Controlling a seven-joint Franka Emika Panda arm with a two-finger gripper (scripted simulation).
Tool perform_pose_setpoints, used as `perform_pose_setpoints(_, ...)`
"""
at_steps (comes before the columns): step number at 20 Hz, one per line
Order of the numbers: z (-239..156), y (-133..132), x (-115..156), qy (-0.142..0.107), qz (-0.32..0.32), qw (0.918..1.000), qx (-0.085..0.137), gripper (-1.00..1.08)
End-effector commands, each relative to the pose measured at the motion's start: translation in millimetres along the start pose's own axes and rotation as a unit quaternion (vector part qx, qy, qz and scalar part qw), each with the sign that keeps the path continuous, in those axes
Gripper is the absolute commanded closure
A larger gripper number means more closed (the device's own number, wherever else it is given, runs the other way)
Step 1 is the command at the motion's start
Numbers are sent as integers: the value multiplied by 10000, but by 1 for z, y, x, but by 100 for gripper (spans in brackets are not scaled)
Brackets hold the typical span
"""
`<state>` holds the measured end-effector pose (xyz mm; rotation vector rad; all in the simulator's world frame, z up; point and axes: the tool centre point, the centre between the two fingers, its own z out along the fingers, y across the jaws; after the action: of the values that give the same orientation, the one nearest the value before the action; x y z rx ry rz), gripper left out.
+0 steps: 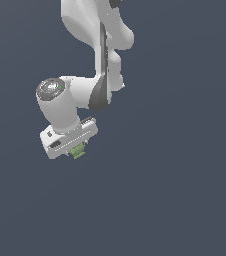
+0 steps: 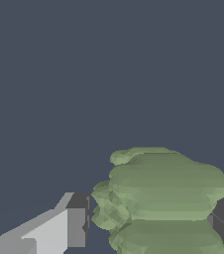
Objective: Pick up the object and move it to a goal position.
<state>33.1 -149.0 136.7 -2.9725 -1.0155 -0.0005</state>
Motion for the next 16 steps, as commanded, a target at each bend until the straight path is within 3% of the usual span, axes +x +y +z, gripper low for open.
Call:
perform_pose_setpoints(1, -24, 12, -8, 3, -1, 10000, 1, 108)
perform_pose_setpoints(8, -70, 38, -21, 3, -1, 10000, 1, 108)
perform_pose_setpoints(16, -88, 49, -26, -1, 1, 10000, -1, 108)
